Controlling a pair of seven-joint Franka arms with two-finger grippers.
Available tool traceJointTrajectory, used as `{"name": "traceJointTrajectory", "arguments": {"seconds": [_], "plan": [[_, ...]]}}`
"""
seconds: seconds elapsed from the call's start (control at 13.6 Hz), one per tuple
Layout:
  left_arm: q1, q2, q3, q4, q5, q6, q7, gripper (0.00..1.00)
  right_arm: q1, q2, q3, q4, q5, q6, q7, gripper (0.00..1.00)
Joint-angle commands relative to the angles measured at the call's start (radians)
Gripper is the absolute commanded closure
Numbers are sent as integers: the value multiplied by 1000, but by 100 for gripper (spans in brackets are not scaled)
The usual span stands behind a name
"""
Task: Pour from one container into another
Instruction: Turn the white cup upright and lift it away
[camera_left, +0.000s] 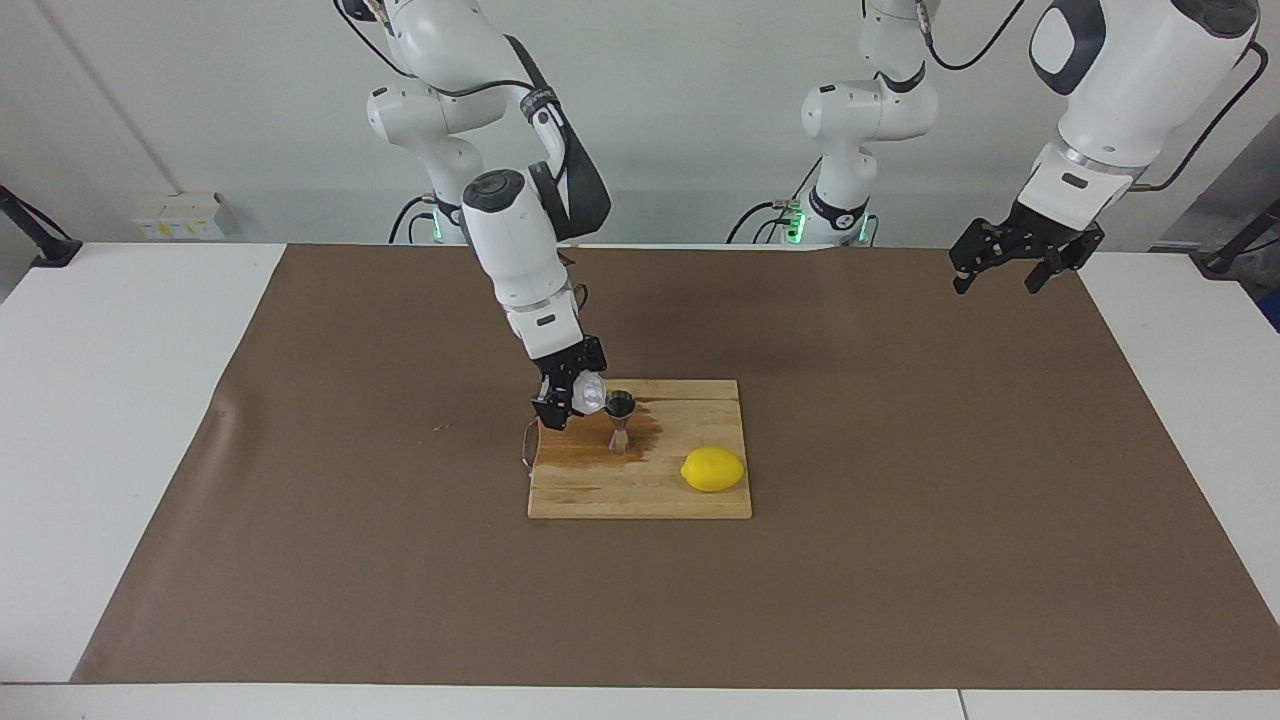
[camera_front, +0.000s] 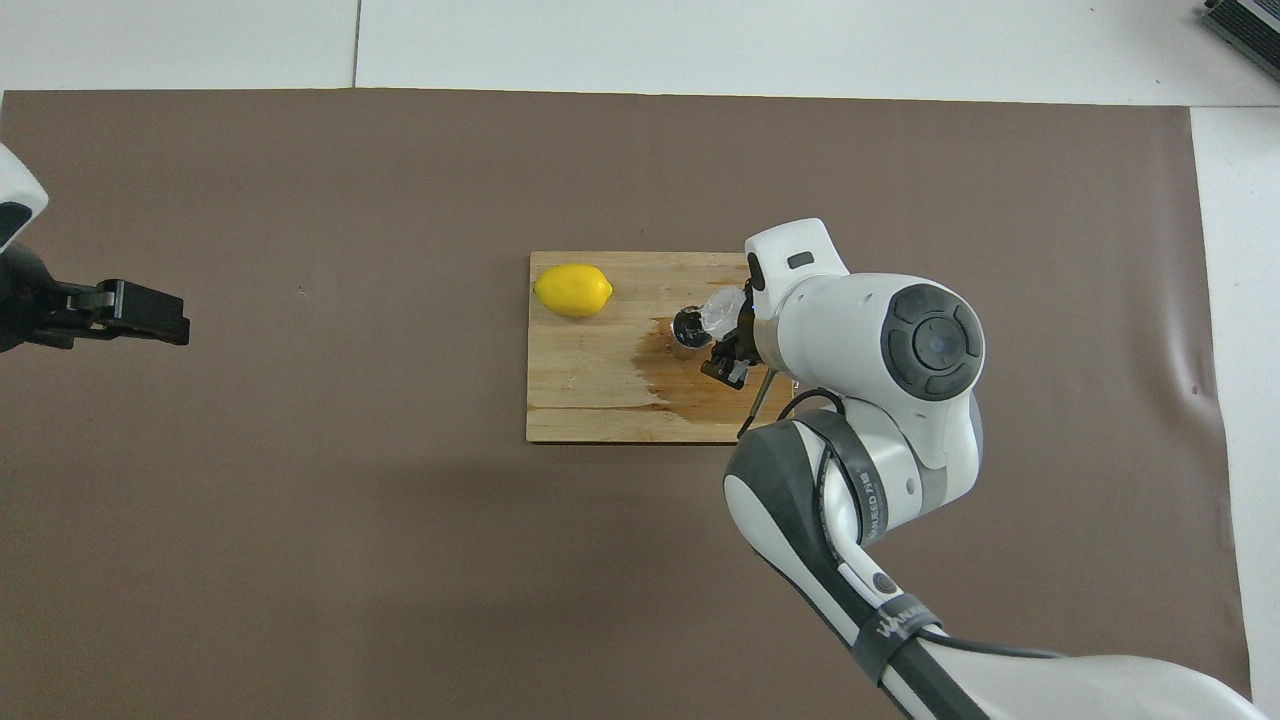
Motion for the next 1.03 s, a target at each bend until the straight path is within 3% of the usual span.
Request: {"name": "traceJointTrajectory", "arguments": {"seconds": [0.0,0.22,0.44,0.96], "plan": [[9,-12,-4,-10,6,-8,10,0,-12,-11,11,-15,28,16,-46,96],[9,-12,-4,-10,6,-8,10,0,-16,-25,11,-27,83,13,-86,96],[9,-12,-4,-10,6,-8,10,0,-47,-28,9,-33,293,9,-305,96],[9,-12,-4,-10,6,-8,10,0,-145,-40,9,-41,625,-85,-702,96]]}}
